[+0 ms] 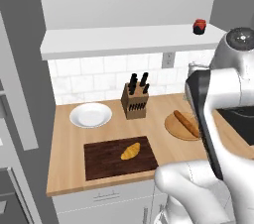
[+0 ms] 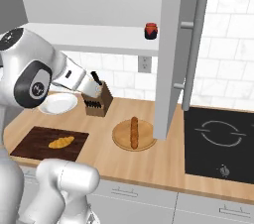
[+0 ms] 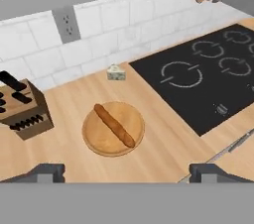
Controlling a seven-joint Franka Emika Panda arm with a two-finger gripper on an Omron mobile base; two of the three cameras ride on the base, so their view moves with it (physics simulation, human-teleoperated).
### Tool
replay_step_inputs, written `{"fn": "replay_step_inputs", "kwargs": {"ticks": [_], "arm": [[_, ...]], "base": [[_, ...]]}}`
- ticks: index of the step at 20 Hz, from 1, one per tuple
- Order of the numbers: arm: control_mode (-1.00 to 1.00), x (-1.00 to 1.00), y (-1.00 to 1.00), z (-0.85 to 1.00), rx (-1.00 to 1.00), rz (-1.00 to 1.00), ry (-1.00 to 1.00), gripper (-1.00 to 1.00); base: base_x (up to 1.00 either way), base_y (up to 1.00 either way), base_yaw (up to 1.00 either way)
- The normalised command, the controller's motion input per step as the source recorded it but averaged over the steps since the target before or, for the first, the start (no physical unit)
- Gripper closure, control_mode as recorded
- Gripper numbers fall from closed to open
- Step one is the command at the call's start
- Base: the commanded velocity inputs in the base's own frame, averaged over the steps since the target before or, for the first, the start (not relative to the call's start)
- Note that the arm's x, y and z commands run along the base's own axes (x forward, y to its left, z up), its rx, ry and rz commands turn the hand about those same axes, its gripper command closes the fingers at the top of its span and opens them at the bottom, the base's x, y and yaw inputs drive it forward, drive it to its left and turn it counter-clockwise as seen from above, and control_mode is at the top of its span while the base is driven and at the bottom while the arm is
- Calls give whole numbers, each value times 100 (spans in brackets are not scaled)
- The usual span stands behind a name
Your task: From the different types of pastries on the counter, select a croissant and place it on the cutting board. Then retrieve a jar of jam from the cabinet and place it alongside the croissant on the cutting board.
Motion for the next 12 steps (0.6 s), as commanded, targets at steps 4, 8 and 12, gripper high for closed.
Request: {"fn": "replay_step_inputs", "kwargs": {"ticks": [4, 8, 12], "arm": [[-100, 1, -79, 88, 0, 9, -17, -100], [-100, 0, -57, 79, 0, 8, -23, -100], [-100, 0, -25, 55, 0, 9, -16, -100]], "base": [[0, 0, 0], [0, 0, 0], [0, 0, 0]]}}
